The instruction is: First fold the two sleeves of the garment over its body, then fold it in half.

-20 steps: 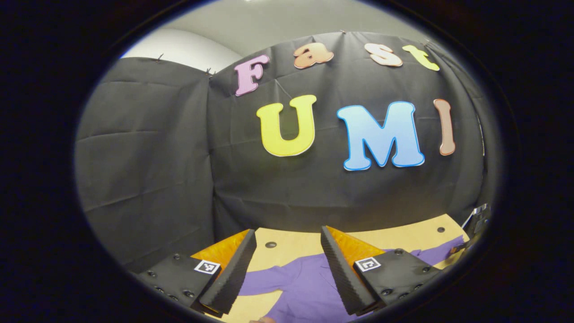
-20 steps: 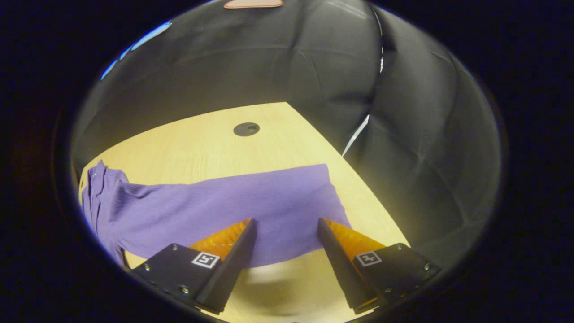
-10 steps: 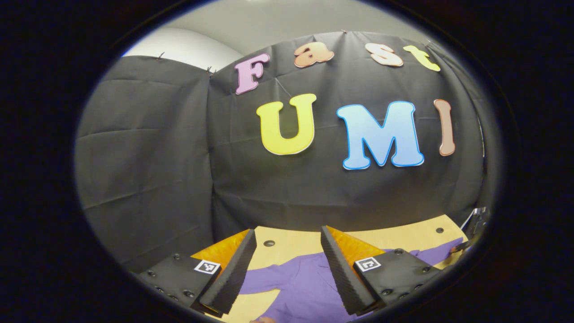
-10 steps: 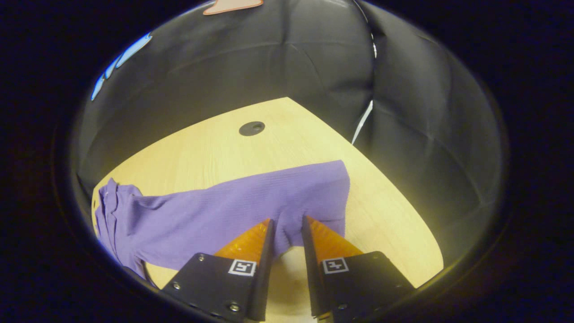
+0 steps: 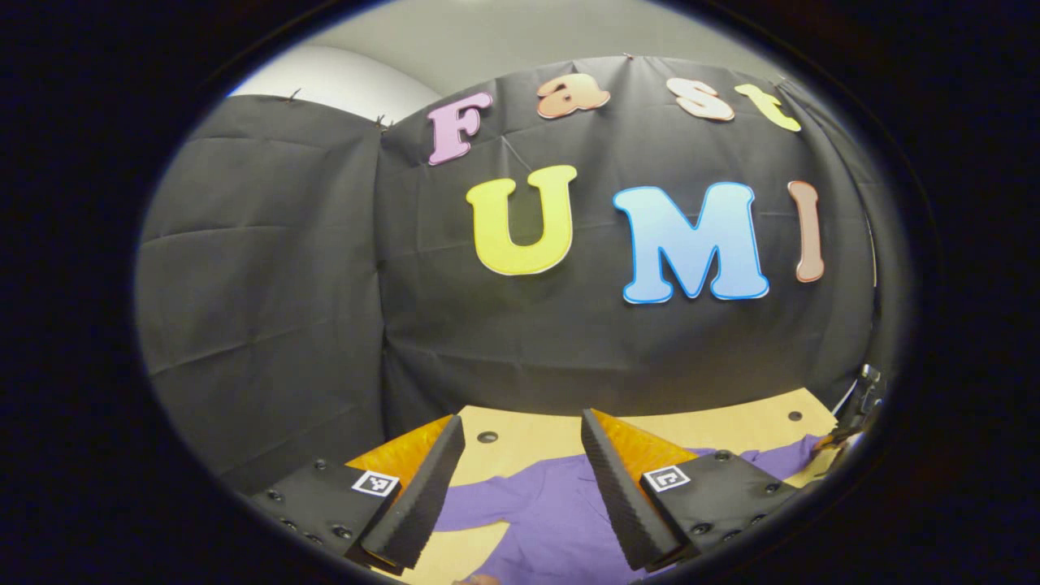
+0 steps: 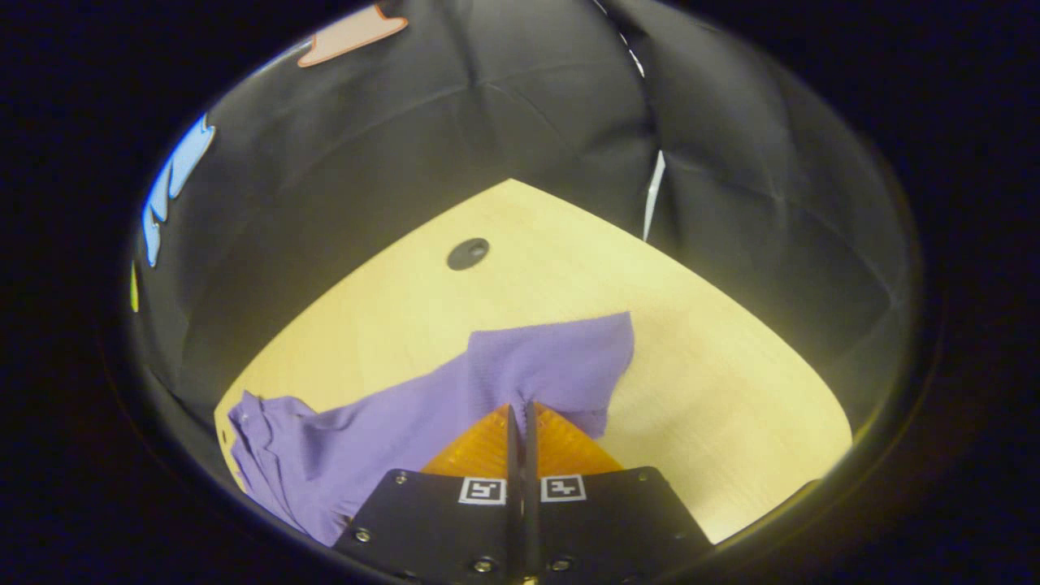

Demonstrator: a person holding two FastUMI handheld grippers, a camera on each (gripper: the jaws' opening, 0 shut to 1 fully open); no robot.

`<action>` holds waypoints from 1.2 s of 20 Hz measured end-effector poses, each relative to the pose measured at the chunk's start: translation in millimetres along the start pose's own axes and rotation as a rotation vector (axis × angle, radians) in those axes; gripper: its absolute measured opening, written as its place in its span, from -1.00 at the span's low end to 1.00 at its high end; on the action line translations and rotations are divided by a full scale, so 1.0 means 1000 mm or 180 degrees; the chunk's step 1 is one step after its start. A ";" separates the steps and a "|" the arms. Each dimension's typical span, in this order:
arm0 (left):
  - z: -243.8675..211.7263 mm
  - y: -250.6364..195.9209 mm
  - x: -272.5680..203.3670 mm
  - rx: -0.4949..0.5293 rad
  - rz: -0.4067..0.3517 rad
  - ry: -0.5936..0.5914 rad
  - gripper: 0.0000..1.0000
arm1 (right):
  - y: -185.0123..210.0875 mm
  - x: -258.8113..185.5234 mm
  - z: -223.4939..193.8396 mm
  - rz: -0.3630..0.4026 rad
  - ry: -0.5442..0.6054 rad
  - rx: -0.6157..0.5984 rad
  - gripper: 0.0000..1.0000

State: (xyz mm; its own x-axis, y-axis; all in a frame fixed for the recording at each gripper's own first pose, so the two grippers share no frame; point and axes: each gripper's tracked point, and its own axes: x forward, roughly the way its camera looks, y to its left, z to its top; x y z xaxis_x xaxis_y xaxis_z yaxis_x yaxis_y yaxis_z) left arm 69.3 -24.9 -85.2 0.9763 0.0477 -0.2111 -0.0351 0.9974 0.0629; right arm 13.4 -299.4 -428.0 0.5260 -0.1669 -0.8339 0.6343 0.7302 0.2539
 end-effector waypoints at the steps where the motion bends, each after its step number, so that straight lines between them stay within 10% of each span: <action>1: -0.002 0.004 -0.001 -0.0004 -0.0002 0.0002 0.89 | 0.019 -0.004 0.002 0.0113 -0.0031 0.0044 -0.96; 15: -0.033 0.124 -0.016 -0.0078 0.0149 0.0045 0.89 | 0.316 -0.089 -0.098 0.1372 0.0082 -0.0611 -0.97; 24: -0.060 0.218 -0.004 -0.0115 0.0276 0.0124 0.89 | 0.449 -0.113 -0.216 0.1679 0.0393 -0.1027 -0.98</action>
State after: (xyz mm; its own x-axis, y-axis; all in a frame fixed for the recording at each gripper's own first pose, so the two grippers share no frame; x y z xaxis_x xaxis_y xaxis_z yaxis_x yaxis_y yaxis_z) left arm 45.0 195.8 -128.6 0.9603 0.1353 -0.2441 -0.1275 0.9907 0.0476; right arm 116.0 190.1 -325.5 0.6400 0.3339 -0.6920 0.0943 0.8597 0.5020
